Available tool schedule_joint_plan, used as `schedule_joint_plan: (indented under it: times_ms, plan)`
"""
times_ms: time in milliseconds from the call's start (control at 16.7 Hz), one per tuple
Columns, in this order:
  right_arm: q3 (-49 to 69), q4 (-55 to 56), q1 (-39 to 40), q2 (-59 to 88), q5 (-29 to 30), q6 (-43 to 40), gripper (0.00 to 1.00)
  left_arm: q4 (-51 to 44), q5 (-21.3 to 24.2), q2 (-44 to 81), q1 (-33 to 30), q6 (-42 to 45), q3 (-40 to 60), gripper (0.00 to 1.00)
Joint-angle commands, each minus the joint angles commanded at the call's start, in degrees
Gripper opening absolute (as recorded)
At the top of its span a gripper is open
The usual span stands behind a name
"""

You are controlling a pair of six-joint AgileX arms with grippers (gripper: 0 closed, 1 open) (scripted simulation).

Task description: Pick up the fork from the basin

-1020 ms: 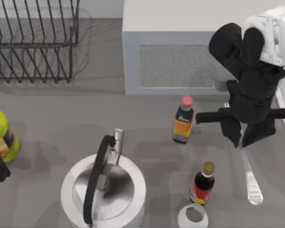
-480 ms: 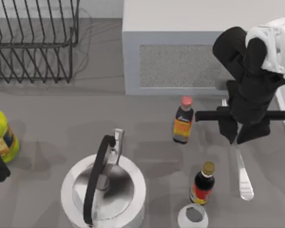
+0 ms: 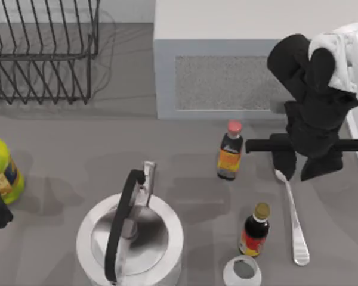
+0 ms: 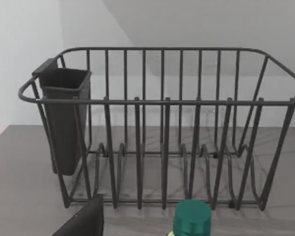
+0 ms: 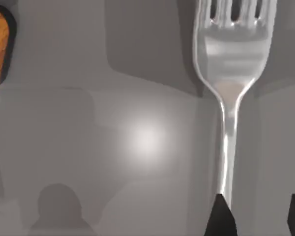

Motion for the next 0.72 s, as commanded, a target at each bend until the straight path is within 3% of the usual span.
schedule_joint_plan:
  times_ms: [360, 720]
  plan:
    - [0.0, 0.0, 0.0, 0.0, 0.0, 0.0, 0.98, 0.0, 0.0, 0.0, 0.0, 0.0, 0.0, 1.00]
    - [0.0, 0.0, 0.0, 0.0, 0.0, 0.0, 1.00, 0.0, 0.0, 0.0, 0.0, 0.0, 0.0, 1.00]
